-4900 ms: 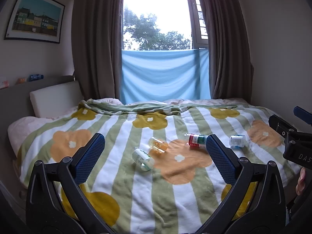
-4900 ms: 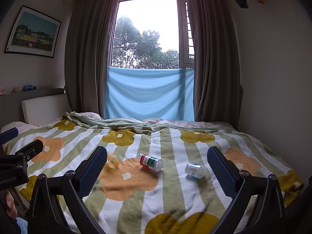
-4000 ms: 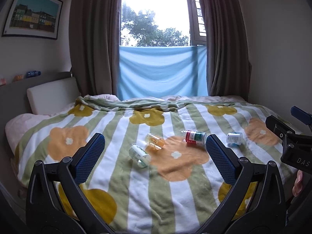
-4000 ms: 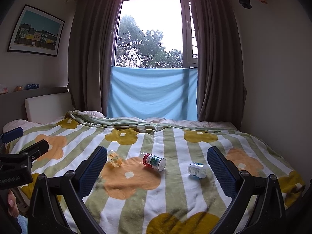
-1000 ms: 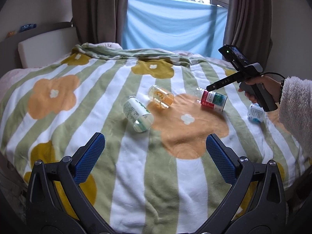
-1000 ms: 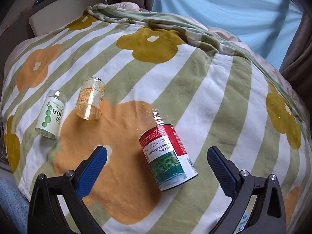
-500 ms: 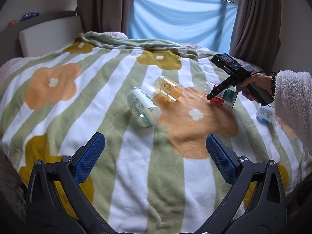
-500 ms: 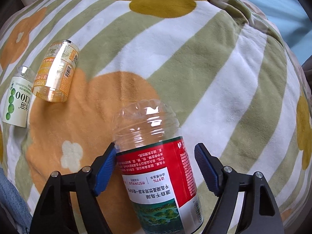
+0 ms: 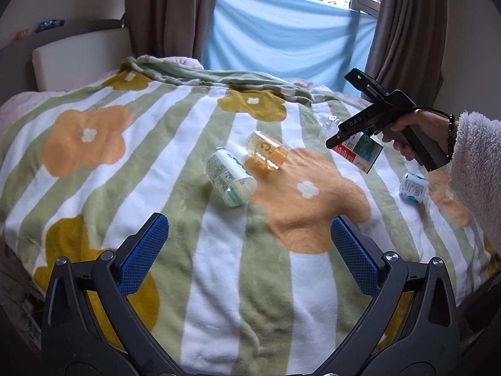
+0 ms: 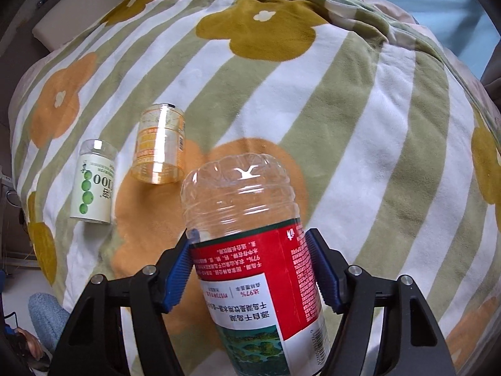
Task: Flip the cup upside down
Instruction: 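Lift the jar with the right gripper, set it down near the left gripper, open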
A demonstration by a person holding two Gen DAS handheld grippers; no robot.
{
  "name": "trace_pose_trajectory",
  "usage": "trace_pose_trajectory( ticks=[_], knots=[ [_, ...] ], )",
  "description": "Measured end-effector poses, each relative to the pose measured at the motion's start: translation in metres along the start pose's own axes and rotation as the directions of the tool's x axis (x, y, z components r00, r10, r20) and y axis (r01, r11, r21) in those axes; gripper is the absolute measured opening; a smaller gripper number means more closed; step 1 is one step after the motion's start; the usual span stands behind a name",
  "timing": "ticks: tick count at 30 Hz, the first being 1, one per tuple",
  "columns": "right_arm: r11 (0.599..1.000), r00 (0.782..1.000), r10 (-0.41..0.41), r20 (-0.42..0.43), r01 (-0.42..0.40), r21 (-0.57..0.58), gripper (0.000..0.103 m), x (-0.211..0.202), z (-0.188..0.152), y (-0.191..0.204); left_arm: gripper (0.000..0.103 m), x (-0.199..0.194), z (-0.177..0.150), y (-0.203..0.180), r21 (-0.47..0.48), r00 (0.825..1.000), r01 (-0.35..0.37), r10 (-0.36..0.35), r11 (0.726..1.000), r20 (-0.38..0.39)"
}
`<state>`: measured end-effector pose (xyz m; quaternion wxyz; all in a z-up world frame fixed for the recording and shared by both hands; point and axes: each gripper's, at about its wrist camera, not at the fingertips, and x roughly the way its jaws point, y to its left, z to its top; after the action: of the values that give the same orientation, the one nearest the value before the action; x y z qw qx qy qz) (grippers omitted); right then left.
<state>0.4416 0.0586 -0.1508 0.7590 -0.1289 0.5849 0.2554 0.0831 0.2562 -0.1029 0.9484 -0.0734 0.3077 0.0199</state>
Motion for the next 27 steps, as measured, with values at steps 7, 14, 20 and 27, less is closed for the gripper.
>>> trace_pose_trajectory(
  ticks=[7, 14, 20, 27],
  knots=[
    [0.982, 0.987, 0.155, 0.049, -0.160, 0.101, 0.065, -0.029, -0.053, 0.089, 0.103, -0.029, -0.008, 0.006, 0.022, 0.998, 0.056, -0.055, 0.998, -0.012],
    [0.975, 0.992, 0.126, 0.026, -0.128, 0.183, 0.066, 0.021, -0.111, 0.145, 0.103, -0.056, -0.018, 0.012, 0.041, 0.998, 0.067, -0.067, 0.997, -0.009],
    [0.974, 0.997, 0.081, 0.015, -0.082, 0.213, 0.066, 0.054, -0.125, 0.159, 0.103, -0.061, -0.023, 0.024, 0.012, 0.997, 0.078, -0.077, 0.997, -0.029],
    [0.974, 0.999, 0.037, -0.023, -0.031, 0.227, 0.070, 0.071, -0.122, 0.164, 0.103, -0.060, -0.026, 0.029, -0.006, 0.997, 0.069, -0.069, 0.998, -0.040]
  ],
)
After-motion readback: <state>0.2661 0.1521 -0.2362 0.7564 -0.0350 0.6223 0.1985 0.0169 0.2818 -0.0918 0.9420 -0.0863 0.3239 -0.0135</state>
